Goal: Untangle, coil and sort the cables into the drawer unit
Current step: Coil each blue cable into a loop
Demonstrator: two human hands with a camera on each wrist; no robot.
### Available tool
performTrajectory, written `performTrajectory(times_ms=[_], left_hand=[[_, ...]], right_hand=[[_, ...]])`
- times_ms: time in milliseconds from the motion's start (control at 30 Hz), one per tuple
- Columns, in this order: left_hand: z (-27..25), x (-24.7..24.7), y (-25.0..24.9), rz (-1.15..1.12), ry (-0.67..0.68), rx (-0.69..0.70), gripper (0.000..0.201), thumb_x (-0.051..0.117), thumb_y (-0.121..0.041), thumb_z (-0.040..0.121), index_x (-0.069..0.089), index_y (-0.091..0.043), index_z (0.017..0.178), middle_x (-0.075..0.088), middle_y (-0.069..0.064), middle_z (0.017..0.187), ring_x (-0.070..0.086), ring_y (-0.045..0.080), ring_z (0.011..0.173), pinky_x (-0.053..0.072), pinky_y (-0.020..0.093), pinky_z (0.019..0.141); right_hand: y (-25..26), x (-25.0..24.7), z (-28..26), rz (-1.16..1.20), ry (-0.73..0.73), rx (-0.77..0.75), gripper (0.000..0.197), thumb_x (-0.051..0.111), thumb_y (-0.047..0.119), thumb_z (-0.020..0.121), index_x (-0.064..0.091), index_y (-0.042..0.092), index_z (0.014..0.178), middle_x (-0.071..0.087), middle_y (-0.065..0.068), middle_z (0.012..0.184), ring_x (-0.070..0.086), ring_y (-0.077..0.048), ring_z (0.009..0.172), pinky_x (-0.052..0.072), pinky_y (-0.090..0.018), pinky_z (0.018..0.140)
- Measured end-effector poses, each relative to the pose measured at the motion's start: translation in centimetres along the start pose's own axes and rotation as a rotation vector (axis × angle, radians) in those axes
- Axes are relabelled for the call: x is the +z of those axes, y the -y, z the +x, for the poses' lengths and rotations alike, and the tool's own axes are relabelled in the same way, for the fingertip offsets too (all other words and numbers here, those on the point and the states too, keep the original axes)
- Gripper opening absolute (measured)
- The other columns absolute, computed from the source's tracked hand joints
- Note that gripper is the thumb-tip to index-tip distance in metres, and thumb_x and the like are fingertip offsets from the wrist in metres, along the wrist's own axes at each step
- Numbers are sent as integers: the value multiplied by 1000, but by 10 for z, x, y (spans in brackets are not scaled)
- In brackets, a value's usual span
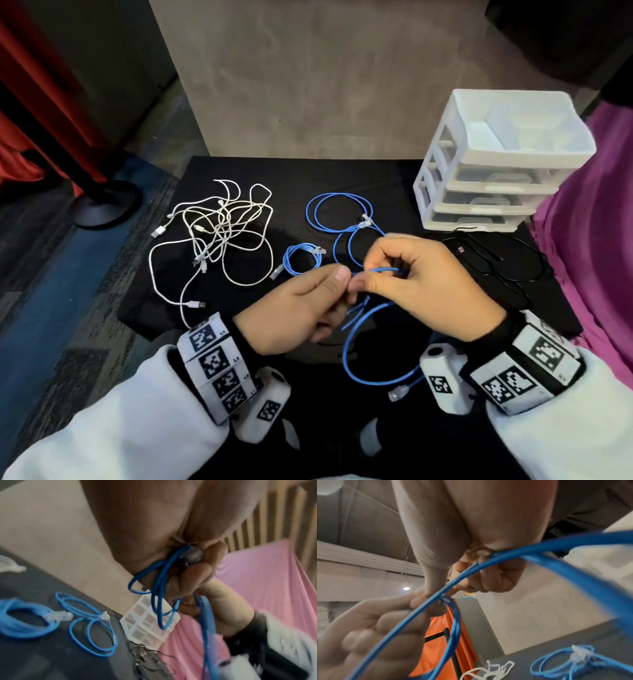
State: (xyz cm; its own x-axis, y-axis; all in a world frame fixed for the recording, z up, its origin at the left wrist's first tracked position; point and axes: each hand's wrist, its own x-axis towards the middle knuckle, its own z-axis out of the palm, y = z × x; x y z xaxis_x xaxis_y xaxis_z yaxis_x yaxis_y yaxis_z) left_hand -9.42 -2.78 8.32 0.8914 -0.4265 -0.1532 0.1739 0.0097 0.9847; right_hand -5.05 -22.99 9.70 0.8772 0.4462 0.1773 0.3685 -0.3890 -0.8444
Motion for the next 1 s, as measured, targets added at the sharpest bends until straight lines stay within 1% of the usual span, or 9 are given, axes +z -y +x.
performTrajectory(times_ms=[133,233,367,467,600,700,800,867,1000], left_hand=[[2,6,2,-391,-51,0,35,38,-39,104,51,-9,92,29,-3,59,31,7,43,34,21,46],[2,11,5,-660,-15,14,37,33,-38,110,52,-12,94,28,-7,59,31,3,43,33,21,49],[1,10,1,-865,14,-27,39,36,-38,109,57,-9,96,29,-7,60,35,3,48,40,20,54],[0,4,-2,-753,-17,-55,33,38,-27,108,59,-5,95,34,-4,63,40,6,51,48,25,58],[-5,-7,-6,-607,68,-119,31,39,-25,108,61,-5,98,30,-3,67,32,8,50,41,28,57],[-8,-10,-8,-458,29,-133,26,47,-29,104,59,-12,87,21,0,67,21,8,48,28,22,46],[-5,-12,-10,-353,-105,-133,28,45,-28,106,52,-16,82,21,-2,63,16,5,45,17,18,39],[-3,-21,-13,-353,-201,-128,28,40,-29,106,48,-16,82,21,-6,61,15,4,44,13,18,39],[-7,-50,-19,-469,-316,-121,30,38,-32,107,47,-20,82,21,-10,60,16,1,41,14,17,37]], right_hand=[[-7,27,-5,169,-71,23,23,67,38,100,56,20,92,67,-2,86,63,-29,84,51,-52,84],[-2,35,-5,242,-103,44,19,58,37,103,57,18,99,68,7,85,62,-13,81,51,-38,83],[7,31,-1,309,-81,77,25,57,35,104,63,16,89,57,-10,67,51,-17,58,47,-35,58],[9,27,0,311,-96,89,25,64,39,98,64,20,81,48,-14,54,40,-22,45,37,-43,44],[5,23,-5,364,-24,45,23,66,36,96,65,17,83,58,-14,56,45,-21,45,42,-46,49],[-1,24,-10,443,44,71,14,70,24,93,66,11,90,75,-6,77,55,-21,53,49,-36,54],[-9,21,-12,426,108,167,2,71,16,97,70,18,98,66,-18,80,58,-29,58,48,-31,38],[-17,12,-14,389,115,218,3,68,13,100,68,11,98,68,-13,79,63,-22,58,42,-25,34],[-30,-9,-24,388,141,230,14,69,20,94,71,6,95,66,-6,71,45,-13,46,34,-18,42]])
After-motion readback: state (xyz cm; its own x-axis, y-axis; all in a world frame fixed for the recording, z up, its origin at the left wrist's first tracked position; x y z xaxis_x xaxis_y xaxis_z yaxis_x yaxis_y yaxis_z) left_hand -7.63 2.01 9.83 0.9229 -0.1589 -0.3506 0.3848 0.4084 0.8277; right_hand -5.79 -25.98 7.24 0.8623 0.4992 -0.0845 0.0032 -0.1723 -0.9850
